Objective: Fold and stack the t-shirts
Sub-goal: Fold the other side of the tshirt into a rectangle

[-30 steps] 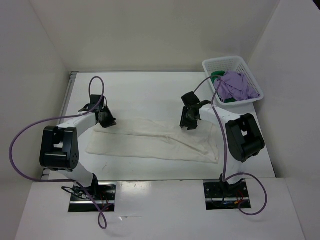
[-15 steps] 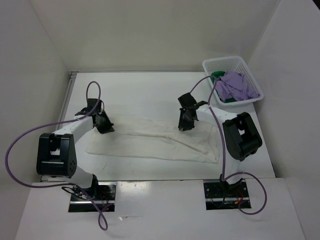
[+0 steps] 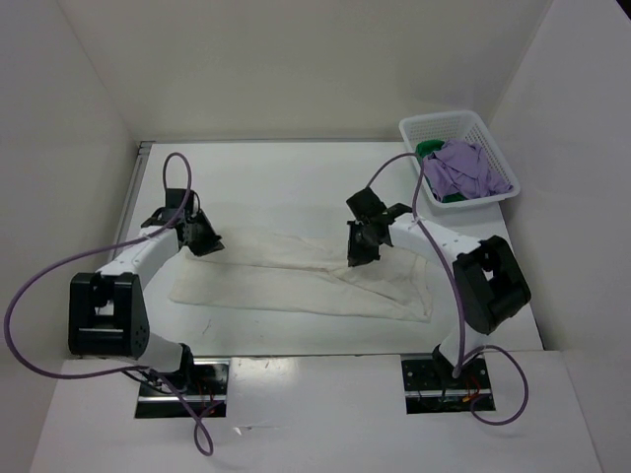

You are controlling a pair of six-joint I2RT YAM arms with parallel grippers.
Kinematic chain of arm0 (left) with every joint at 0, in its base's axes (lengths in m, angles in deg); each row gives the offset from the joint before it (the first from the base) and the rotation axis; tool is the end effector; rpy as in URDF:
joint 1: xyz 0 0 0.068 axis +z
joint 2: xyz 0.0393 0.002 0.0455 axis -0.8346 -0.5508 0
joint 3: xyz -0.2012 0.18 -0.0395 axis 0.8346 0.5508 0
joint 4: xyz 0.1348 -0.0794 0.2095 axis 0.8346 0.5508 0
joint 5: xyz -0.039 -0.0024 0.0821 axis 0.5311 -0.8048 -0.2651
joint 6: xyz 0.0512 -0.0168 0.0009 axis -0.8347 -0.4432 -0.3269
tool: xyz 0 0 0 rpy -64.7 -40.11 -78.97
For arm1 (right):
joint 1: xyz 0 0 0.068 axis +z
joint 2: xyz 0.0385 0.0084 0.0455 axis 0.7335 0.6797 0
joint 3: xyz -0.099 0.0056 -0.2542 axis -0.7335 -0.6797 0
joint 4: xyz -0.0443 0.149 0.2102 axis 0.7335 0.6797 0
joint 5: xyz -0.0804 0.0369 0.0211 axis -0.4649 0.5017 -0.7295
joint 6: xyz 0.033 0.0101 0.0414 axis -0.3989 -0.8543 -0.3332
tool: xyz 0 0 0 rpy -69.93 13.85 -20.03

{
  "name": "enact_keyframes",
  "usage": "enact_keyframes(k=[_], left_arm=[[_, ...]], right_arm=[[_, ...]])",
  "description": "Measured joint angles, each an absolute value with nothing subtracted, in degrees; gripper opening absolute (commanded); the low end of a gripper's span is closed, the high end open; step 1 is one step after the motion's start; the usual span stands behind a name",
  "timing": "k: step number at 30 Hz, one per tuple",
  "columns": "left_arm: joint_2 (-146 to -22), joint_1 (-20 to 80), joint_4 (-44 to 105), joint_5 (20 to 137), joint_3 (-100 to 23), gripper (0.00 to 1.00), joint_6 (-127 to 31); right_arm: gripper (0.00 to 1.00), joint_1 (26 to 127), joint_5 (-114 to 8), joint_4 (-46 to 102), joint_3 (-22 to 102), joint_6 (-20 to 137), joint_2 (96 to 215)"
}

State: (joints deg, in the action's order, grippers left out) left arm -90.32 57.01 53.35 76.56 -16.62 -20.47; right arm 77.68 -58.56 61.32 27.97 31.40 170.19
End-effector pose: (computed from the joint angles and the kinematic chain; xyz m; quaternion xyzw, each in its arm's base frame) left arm 0.2892 -0.0017 0.2121 -0.3005 0.8964 -0.1554 0.2865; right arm 0.2831 0.1684 0.1948 0.0259 0.9789 0.1243 0.1604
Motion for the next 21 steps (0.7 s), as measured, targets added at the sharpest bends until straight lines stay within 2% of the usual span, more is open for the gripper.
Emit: enact_keyframes(k=[6, 9, 10, 12, 16, 18, 21], left_arm=[[-98.34, 56.04, 51.58, 76.42, -20.53, 0.12, -20.56], [-101.54, 55.93, 50.68, 76.38, -21.93, 0.13, -21.63], [-102.69, 55.93, 50.42, 76.32, -22.19, 0.13, -22.00], [-104.81, 55.93, 50.25, 76.36, -22.41, 0.13, -23.03], [-106.80, 56.00, 50.86, 76.49, -22.34, 0.13, -24.39], [-105.71, 56.00, 51.75, 76.29, -21.86, 0.13, -24.80], [-103.07, 55.98, 53.72, 76.23, -20.55, 0.13, -24.98]], right_arm=[[0.03, 82.36, -54.69, 63.75, 25.13, 30.28, 165.62], [0.20, 84.59, -52.81, 64.52, 23.49, 29.10, 163.67], [0.34, 84.94, -52.13, 64.73, 23.20, 28.73, 163.28], [0.41, 85.35, -50.89, 65.41, 23.05, 28.21, 162.93], [0.40, 85.42, -50.97, 66.55, 23.53, 28.21, 162.84], [0.33, 85.31, -51.78, 66.72, 24.19, 28.40, 162.84], [0.30, 84.85, -52.50, 66.18, 24.47, 28.71, 162.84]])
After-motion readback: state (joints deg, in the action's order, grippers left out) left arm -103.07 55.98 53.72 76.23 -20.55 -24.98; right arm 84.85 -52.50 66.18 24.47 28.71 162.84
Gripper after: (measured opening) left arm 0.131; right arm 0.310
